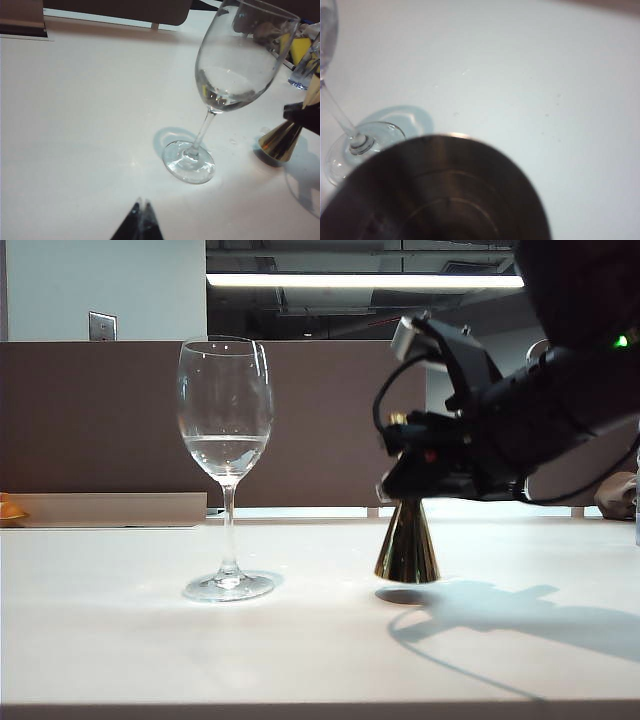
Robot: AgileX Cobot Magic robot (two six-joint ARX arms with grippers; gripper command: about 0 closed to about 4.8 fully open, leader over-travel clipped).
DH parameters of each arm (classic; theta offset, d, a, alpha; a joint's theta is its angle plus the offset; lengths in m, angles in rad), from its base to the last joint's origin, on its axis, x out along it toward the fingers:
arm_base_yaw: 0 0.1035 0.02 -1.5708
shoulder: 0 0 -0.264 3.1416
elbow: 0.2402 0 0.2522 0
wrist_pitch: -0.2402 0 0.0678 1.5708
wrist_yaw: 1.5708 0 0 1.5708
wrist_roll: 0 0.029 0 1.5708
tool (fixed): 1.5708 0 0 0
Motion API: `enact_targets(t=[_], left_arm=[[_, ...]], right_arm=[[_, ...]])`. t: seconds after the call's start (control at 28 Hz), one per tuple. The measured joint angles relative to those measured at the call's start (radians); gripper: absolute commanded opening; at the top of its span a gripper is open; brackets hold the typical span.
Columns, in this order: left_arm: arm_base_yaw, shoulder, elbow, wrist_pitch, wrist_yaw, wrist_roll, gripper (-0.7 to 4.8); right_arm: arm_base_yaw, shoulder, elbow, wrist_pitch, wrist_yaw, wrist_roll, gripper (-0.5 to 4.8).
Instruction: Pick up the jigger and pour the water inside into the glass.
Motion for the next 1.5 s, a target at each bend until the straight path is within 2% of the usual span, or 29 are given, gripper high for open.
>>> enact_targets(t=[0.57, 0.75, 0.93, 1.04, 1.25, 1.5], left_arm=[[0.0, 0.0, 0.0, 0.0, 0.0, 0.0, -0.05], [0.0, 0.0, 0.0, 0.0, 0.0, 0.0, -0.05], [0.0, 0.0, 0.0, 0.0, 0.0, 0.0, -0.05], [0.0, 0.0, 0.0, 0.0, 0.0, 0.0, -0.05], [0.0, 0.0, 0.0, 0.0, 0.0, 0.0, -0.05], [0.0, 0.0, 0.0, 0.0, 0.0, 0.0, -0.05]], right_arm=[[-0.002, 0.085, 0.001, 0.081, 0.001, 0.0, 0.03], [-0.002, 0.085, 0.001, 0.082, 0.002, 0.0, 1.11], [-0.002, 0.087, 0.001, 0.068, 0.001, 0.0, 2.53], [-0.002, 0.087, 0.001, 0.068, 0.001, 0.0, 3.12], [-0.002, 0.087, 0.001, 0.068, 0.001, 0.0, 3.92], [0.017, 0.053, -0.007, 0.063, 0.017, 0.02, 4.5]])
